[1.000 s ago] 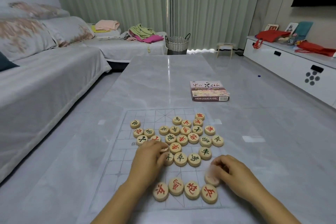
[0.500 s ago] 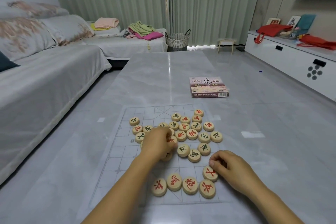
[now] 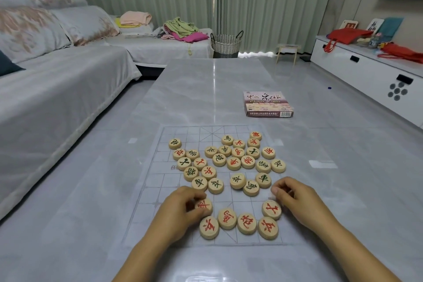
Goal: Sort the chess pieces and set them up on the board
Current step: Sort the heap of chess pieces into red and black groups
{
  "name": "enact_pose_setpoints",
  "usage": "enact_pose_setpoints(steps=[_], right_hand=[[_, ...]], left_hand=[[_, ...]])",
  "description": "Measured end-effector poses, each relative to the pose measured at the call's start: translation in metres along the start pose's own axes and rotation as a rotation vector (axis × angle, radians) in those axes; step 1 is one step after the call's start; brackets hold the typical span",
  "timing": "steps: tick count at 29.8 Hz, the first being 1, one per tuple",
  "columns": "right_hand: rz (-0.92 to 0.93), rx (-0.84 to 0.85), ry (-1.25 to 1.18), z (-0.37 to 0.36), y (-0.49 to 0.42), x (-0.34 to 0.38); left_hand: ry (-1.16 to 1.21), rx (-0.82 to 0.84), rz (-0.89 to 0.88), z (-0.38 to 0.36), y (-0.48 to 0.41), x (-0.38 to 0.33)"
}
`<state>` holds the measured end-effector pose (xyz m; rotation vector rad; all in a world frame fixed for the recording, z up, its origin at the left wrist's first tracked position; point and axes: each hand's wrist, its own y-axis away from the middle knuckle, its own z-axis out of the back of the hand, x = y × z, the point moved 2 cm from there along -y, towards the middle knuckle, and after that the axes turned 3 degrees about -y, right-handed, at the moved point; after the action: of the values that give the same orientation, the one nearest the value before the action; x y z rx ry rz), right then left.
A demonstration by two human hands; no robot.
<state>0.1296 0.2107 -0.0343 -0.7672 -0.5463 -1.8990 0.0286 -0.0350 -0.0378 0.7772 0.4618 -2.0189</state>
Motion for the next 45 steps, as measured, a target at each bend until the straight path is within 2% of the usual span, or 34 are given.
enact_pose_setpoints(steps=[5, 10, 13, 17, 20, 24, 27, 31, 35, 37, 39, 41, 42, 45], right_hand=[[0.113, -0.165, 0.155, 0.004, -0.038, 0.023], [0.123, -0.068, 0.404, -0.019, -0.08, 0.047], [0.097, -0.067, 0.479, -0.028, -0.089, 0.051], [0.043, -0.064, 0.409, -0.033, -0.093, 0.051], [0.024, -0.091, 0.268, -0.017, -0.084, 0.05], [0.035, -0.136, 0.149, 0.014, -0.047, 0.035], [0.013, -0.094, 0.173, 0.016, -0.021, 0.015], [-0.001, -0.07, 0.171, 0.006, -0.008, 0.001], [0.03, -0.063, 0.181, 0.001, -0.008, -0.002], [0.039, -0.045, 0.156, 0.001, -0.009, -0.003], [0.046, -0.028, 0.159, 0.0, -0.01, -0.005], [0.047, -0.025, 0.17, -0.001, -0.011, -0.006], [0.042, -0.021, 0.166, -0.001, -0.012, -0.007], [0.021, -0.007, 0.121, 0.0, -0.013, -0.007]], left_hand=[[-0.046, -0.059, -0.069, -0.004, -0.001, -0.002], [-0.097, -0.161, -0.056, 0.0, -0.004, 0.004], [-0.091, -0.201, -0.038, 0.002, -0.005, 0.006], [-0.134, -0.198, -0.056, 0.0, -0.007, 0.006], [-0.162, -0.19, -0.149, -0.002, -0.006, 0.001], [-0.177, -0.05, -0.345, -0.013, -0.004, -0.021], [-0.322, 0.075, -0.427, -0.031, -0.015, -0.04], [-0.57, 0.219, -0.365, -0.045, -0.03, -0.047], [-0.53, 0.246, -0.305, -0.036, -0.031, -0.036], [-0.388, 0.204, -0.322, -0.031, -0.031, -0.03], [-0.265, 0.028, -0.297, -0.023, -0.039, -0.022], [-0.339, -0.145, -0.207, -0.014, -0.054, -0.016], [-0.393, -0.174, -0.16, -0.011, -0.06, -0.014], [-0.468, -0.031, -0.085, -0.008, -0.078, -0.018]])
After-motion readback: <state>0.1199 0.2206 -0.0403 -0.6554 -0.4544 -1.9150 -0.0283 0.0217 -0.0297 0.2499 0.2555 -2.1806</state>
